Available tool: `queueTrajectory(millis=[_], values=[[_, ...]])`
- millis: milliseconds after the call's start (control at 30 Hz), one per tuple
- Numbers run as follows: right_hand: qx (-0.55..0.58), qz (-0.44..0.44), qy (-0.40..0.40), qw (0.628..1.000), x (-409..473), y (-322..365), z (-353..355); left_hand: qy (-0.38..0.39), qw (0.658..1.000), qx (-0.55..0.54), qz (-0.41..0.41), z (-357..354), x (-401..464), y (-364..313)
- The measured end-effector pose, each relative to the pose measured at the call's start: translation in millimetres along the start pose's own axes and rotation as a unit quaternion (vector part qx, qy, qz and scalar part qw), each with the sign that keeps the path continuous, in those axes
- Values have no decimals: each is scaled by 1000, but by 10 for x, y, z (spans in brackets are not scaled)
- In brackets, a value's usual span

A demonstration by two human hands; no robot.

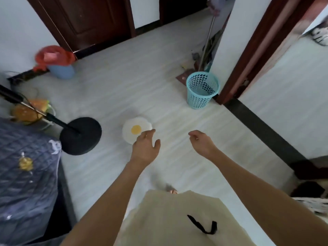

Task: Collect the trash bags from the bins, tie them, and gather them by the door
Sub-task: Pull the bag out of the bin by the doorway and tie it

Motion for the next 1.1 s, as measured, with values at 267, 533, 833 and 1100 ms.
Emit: queueTrajectory(millis=[267,533,833,1100], values=[[-55,21,53,997,1970,934,274,2,999,0,46,506,1986,-61],[-266,135,69,952,4222,2369,595,-29,997,54,35,1490,4497,-140],[-341,176,79,920,6208,3723,688,-26,996,66,57,2464,6514,-96],[-341,238,124,901,7997,5122,254,-61,986,58,142,3363,8010,565]])
Point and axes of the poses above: each hand's wrist, its own x-axis towards the middle knuckle, its own z-axis out of the back of the hand, y = z × x, the point moved 8 cm from there along x, towards the middle knuckle, and after that the axes turned 2 degrees about x, right-handed, at the moved point
